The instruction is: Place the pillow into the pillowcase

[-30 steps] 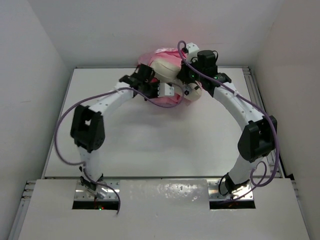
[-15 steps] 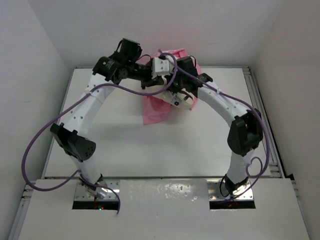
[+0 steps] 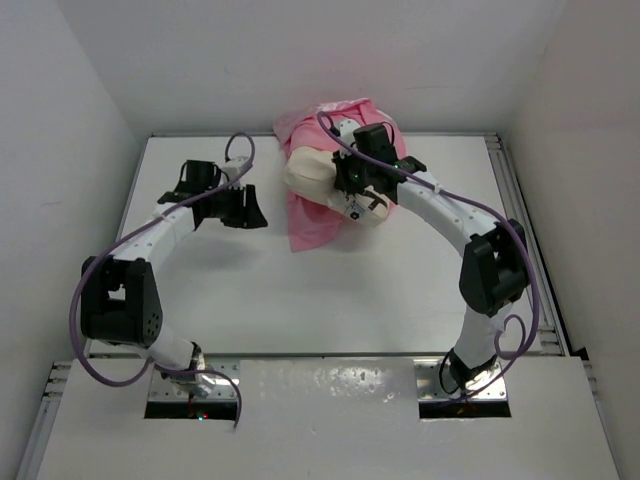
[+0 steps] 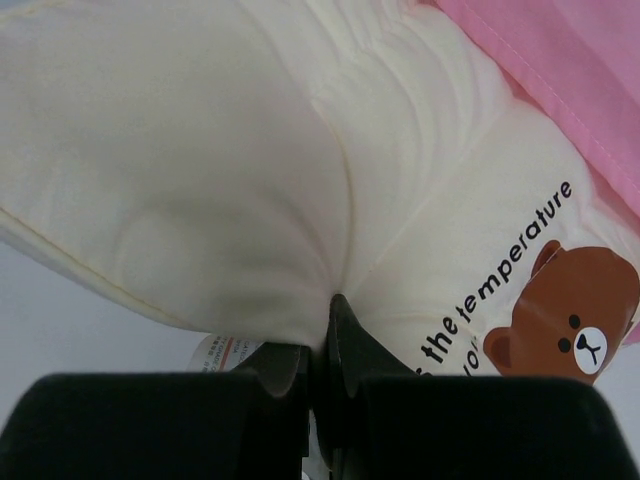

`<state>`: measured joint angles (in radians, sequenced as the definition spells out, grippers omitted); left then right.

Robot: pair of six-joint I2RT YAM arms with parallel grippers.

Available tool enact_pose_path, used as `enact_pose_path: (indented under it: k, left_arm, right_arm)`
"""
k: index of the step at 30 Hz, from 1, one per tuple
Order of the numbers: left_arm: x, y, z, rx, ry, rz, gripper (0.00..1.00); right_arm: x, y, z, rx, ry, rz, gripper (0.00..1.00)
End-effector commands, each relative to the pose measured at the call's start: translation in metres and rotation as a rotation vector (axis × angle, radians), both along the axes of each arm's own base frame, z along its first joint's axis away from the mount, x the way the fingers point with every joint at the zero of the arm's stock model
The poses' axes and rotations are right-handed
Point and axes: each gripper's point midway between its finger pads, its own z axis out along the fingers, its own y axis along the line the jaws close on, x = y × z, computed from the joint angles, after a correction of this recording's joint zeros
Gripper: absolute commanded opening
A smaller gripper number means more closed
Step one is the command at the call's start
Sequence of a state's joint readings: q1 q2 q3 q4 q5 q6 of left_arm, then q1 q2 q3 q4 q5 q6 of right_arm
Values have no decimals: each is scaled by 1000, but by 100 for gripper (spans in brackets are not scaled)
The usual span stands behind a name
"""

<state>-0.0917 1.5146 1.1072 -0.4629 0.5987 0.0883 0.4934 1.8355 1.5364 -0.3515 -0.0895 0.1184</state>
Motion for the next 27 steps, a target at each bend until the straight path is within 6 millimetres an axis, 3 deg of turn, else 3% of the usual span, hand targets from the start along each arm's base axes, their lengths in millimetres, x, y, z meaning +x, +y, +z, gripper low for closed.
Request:
enact_pose_path:
  k: [1,3,7,10,11,13,14,15,19,21,22,23,24,26,27]
  left_arm:
    - [38,-31,36,-159,-141,107,48]
    - [43,-36,19,-151,-110,132,52]
    - [72,-35,-14,-147,-87,222,61]
    - [90,-38,-21,-137,-83,235,63]
    - [94,-36,-39,-110,-50,250,63]
    - [109,-34,-43,-94,-41,276,63]
    - [103,-34,-63,-78,22,267,63]
    - [104,-35,-67,-82,31,256,63]
    - [110,-57,-92,-124,65,174,69]
    - [113,-75,-91,-162,71,105,71]
    - [109,-81,-103,-171,111,86,71]
    - [105,-95,-99,-217,127,35,71]
    - [103,-99,-100,-240,145,23,67]
    - [102,-107,-100,-294,153,-10,48]
    - [111,-108,-94,-308,133,-8,26]
  right_arm:
    - [5,12,60,147,-109,-3,0]
    - [4,14,61,153,-114,0,0]
    - [0,16,63,169,-111,11,0]
    - [-6,20,70,199,-111,23,0]
    - [-7,20,69,203,-106,25,0]
    - [-11,22,72,215,-99,34,0]
    - [-12,22,76,220,-104,35,0]
    - [-13,22,78,221,-102,40,0]
    - [-12,22,87,221,-103,46,0]
    - [-12,22,87,216,-97,46,0]
    - [-11,22,89,219,-98,47,0]
    - [-11,22,87,217,-93,46,0]
    - [-10,22,86,216,-88,45,0]
    - [-8,20,84,215,-84,46,0]
    - [-4,17,79,210,-76,41,0]
